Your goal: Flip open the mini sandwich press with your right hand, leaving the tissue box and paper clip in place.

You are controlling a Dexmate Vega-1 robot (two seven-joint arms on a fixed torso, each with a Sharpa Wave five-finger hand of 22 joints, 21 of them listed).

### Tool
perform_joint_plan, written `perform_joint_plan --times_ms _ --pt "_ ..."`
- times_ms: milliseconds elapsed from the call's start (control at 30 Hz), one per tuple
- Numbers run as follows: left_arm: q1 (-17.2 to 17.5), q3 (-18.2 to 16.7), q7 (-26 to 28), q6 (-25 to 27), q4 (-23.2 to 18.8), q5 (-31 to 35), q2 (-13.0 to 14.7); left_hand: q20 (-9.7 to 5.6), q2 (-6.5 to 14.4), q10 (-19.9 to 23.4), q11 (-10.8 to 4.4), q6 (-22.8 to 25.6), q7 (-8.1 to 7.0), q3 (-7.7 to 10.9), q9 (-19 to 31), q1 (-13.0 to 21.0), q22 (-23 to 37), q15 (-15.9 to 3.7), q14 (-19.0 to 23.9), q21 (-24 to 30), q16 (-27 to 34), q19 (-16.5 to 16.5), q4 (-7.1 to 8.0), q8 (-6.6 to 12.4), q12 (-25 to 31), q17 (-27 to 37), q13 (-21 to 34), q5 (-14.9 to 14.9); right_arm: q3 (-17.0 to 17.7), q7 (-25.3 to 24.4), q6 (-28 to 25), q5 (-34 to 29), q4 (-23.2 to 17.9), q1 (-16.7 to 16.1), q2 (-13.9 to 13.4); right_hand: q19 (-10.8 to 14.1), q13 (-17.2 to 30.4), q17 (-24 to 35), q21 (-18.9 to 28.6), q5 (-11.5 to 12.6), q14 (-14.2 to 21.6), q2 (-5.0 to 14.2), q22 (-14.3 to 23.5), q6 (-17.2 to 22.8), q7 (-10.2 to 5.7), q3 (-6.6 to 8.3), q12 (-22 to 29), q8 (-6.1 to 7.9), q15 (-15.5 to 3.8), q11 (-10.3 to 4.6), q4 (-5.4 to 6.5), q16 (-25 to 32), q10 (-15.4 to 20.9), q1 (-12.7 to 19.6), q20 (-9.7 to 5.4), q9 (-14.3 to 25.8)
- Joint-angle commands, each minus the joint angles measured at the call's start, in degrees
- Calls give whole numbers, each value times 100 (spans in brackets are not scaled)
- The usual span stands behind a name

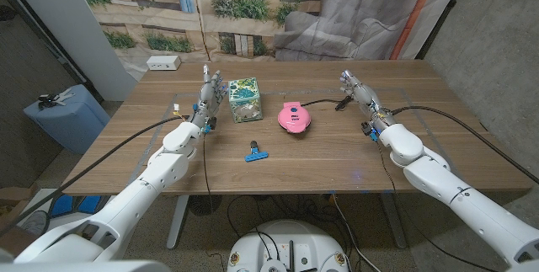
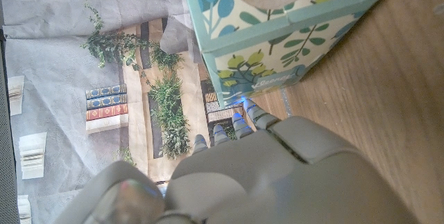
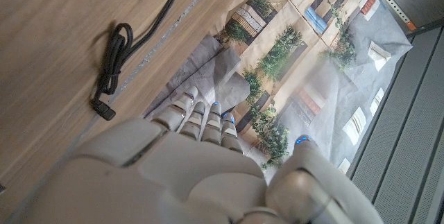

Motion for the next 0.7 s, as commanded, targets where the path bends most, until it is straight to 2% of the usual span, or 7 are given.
perform_joint_plan --times_ms 33,200,433,600,700 --pt "2 1 4 1 -4 0 0 -20 299 -37 -9 -194 -46 -44 24 -2 14 -214 -44 35 39 20 4 29 36 18 12 26 4 -418 199 -1237 -456 -251 -416 -29 -31 -38 22 38 -54 -24 15 -42 -20 42 10 -19 -23 -15 -76 24 -57 143 -98 8" --pt "0 2 4 1 -2 1 -1 -22 298 -33 -7 -192 -46 -44 24 -1 13 -211 -38 34 41 18 4 29 38 18 12 26 -2 -588 245 -1828 -609 -332 -558 -63 -92 -98 23 32 -95 -52 15 -133 33 57 -2 -46 -44 -44 -141 21 -135 196 -107 9" --pt "0 1 2 1 -1 0 -1 -15 297 -34 -6 -193 -46 -44 24 -1 13 -210 -39 33 41 16 3 29 37 18 12 27 -10 -834 275 -2581 -789 -429 -684 -99 -155 -159 25 23 -140 -90 16 -235 26 60 -8 -63 -37 -52 -196 20 -217 228 -114 10" --pt "0 2 3 1 -1 0 -1 -13 298 -31 4 -194 -46 -44 24 -1 13 -208 -40 35 40 18 4 29 38 18 12 27 -15 -858 200 -2798 -916 -487 -714 -115 -182 -186 25 18 -149 -102 16 -236 29 63 -7 -53 -34 -63 -220 23 -244 243 -103 11" --pt "-1 1 2 0 -1 0 -1 -16 298 -34 0 -195 -46 -44 24 -1 14 -213 -38 34 41 17 4 28 37 18 12 27 -28 -1081 208 -3223 -960 -504 -732 -143 -209 -212 21 14 -190 -109 16 -262 28 70 -10 -54 -37 -61 -246 15 -284 263 -109 12"
